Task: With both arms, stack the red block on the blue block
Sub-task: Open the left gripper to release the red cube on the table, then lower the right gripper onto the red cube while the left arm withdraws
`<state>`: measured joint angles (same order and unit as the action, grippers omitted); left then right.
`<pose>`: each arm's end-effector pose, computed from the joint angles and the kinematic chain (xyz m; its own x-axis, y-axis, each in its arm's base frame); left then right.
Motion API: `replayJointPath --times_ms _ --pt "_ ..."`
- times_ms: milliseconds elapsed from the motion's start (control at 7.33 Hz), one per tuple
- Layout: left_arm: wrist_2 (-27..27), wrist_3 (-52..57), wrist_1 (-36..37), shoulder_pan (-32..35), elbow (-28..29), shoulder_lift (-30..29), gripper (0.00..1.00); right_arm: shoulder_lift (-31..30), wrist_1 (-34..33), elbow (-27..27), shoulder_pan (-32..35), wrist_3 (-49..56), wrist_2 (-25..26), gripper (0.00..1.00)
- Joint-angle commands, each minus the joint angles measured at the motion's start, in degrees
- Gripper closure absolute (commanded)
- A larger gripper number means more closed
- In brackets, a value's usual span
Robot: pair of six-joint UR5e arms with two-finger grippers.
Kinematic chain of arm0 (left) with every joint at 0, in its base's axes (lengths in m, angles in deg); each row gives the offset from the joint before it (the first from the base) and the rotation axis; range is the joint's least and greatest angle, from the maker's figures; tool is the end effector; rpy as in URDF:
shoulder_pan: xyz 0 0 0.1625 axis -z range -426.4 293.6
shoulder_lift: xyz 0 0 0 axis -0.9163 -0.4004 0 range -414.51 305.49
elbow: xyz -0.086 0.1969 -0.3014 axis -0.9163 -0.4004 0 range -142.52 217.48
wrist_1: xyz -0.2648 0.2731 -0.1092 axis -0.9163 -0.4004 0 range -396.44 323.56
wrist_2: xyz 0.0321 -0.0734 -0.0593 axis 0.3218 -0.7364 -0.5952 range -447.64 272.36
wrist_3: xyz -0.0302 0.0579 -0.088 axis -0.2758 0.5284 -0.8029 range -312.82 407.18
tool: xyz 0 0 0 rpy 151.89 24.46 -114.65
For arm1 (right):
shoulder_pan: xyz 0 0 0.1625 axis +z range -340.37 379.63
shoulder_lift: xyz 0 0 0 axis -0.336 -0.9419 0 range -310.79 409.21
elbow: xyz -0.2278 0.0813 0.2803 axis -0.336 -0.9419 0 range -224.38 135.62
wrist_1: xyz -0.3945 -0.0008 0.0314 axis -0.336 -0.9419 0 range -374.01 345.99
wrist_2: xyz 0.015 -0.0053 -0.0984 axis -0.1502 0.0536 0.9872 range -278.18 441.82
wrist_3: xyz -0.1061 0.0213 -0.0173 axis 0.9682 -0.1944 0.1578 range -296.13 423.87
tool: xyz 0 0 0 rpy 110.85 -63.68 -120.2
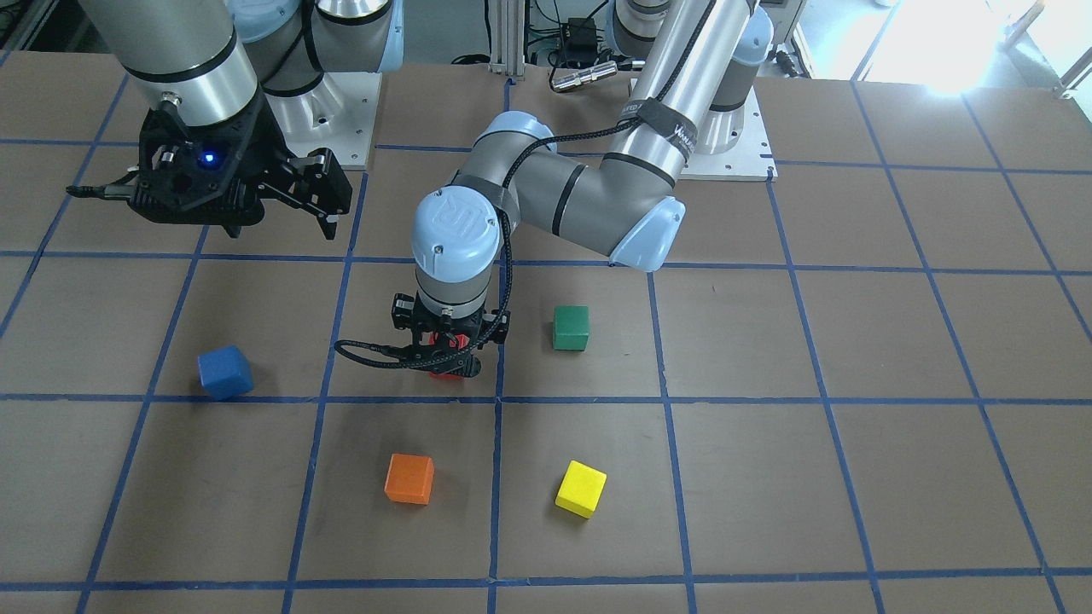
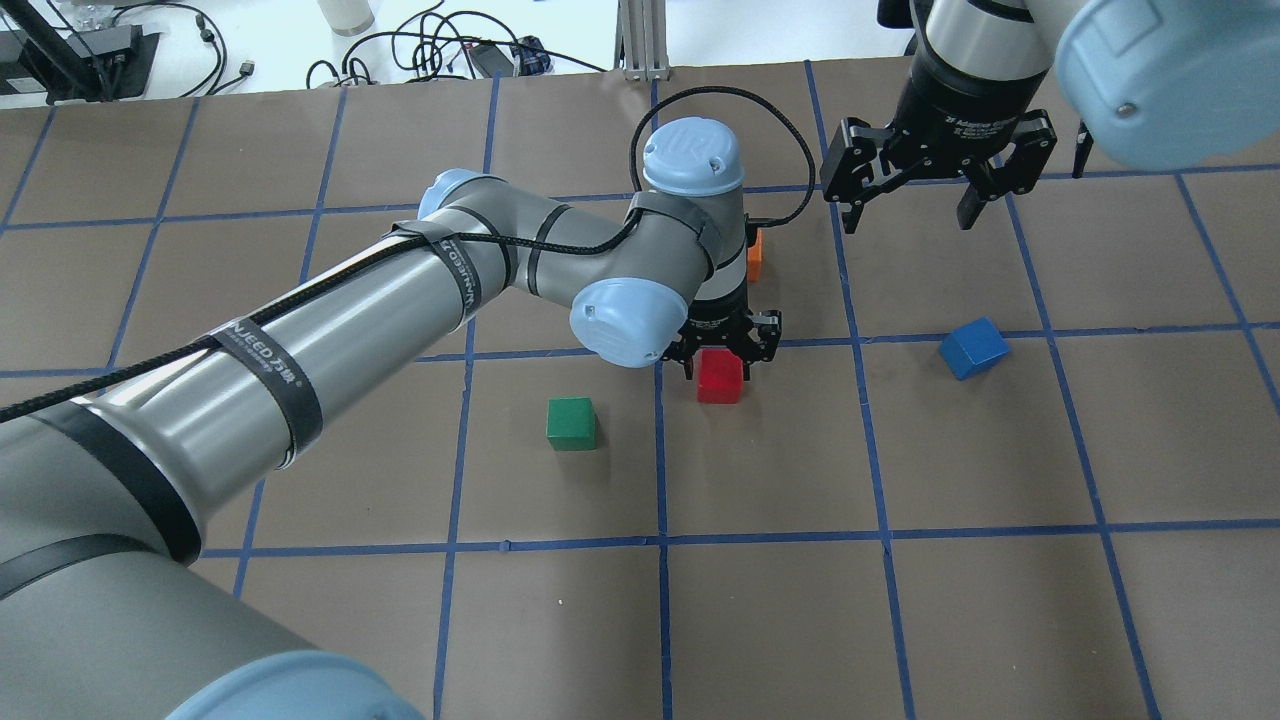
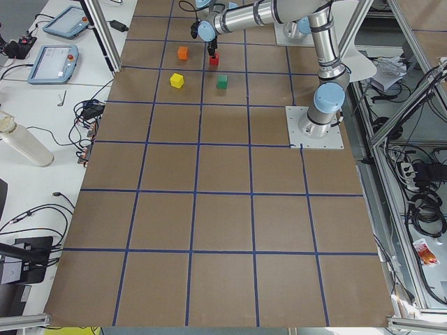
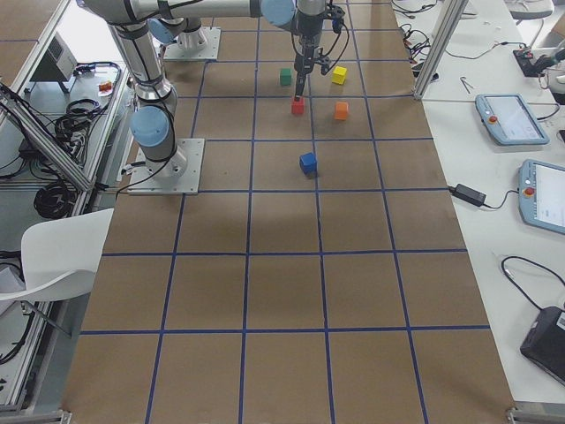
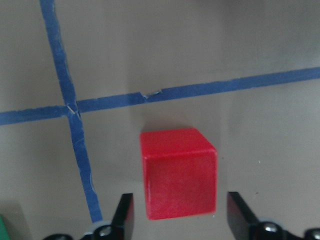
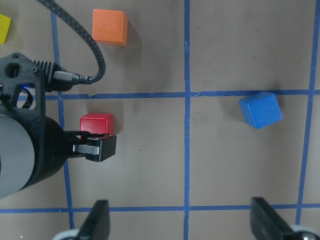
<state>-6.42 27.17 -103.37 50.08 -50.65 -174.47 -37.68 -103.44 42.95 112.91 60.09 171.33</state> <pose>-0.4032 -0.4733 0.1912 -0.9888 0.0977 0.1129 0.1126 0.9845 0.1342 0.1620 -0.4820 0.4180 -0.9999 0.0089 -0.0075 0.0088 0.9998 0.0181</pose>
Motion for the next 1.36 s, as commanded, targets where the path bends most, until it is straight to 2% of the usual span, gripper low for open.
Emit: replayJointPath --times_ms 0,273,545,818,1091,1227 --pt "0.34 1.02 -5.02 -2.29 -0.12 4.01 0.00 0.23 -0.04 0.04 0.07 0.00 -0.12 0.00" --pt "4.10 3.91 -8.80 -10.97 -0.21 10.68 0.00 0.23 -0.73 2.82 0.41 -1.65 -0.73 0.00" --pt "6.04 12.93 -13.98 -17.48 -0.47 16.05 0.00 0.40 -7.48 7.84 1.81 -6.76 -0.91 0.00" --pt "5.97 19.29 -19.61 -24.69 -0.47 21.76 0.00 3.47 -18.44 14.85 5.84 -7.73 -0.65 0.00" --pt "5.62 23.15 -20.86 -28.05 -0.65 24.68 0.00 9.25 -31.09 20.93 7.70 -12.88 -1.52 0.00" --pt "5.61 24.31 -21.13 -29.02 -0.56 25.91 0.00 12.42 -35.85 22.26 9.71 -14.05 -1.27 0.00"
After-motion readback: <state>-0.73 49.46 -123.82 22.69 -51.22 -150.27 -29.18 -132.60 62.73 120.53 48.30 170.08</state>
